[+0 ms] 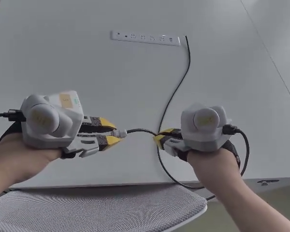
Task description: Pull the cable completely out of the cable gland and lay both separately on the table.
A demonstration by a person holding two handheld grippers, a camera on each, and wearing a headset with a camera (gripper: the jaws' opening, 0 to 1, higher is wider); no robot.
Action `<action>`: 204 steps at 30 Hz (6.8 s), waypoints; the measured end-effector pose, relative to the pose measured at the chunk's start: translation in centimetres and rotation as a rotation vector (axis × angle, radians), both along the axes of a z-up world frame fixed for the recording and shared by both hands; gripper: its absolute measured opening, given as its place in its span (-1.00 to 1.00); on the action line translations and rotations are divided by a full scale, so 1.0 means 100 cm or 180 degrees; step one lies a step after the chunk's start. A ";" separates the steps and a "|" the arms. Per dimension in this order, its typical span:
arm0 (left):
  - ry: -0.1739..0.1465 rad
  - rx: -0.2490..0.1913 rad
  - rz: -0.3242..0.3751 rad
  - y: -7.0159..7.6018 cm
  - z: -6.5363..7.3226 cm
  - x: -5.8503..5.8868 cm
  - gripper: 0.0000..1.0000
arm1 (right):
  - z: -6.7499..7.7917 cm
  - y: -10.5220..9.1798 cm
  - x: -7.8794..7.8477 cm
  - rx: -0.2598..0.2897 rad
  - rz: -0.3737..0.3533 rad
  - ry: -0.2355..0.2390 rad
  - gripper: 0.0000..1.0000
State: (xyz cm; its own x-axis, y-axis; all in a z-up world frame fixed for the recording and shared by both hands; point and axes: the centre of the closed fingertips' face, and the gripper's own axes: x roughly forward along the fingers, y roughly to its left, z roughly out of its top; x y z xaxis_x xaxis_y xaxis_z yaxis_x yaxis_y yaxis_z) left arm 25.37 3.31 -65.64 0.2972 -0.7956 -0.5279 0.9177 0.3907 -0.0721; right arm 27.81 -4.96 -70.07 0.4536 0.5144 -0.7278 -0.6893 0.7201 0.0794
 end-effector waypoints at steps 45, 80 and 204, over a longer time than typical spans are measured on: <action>0.0002 -0.0031 -0.0124 -0.001 0.000 0.004 -0.69 | 0.030 0.074 -0.011 -0.0758 0.1812 -0.0970 -0.93; -0.0037 -0.0033 -0.0104 0.001 0.003 0.013 -0.69 | 0.015 0.038 0.007 -0.0119 0.0515 -0.0230 -0.97; -0.0026 -0.0010 -0.0141 0.001 0.000 0.008 -0.69 | 0.013 0.031 0.006 -0.0601 0.1006 -0.0789 -0.71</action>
State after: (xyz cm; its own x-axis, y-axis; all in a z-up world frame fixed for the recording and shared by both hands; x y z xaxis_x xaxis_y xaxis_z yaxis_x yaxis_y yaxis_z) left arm 26.14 3.40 -65.68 0.2659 -0.8098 -0.5230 0.9347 0.3493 -0.0657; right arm 28.43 -1.89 -68.81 0.4681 0.5244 -0.7113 -0.8596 0.4570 -0.2288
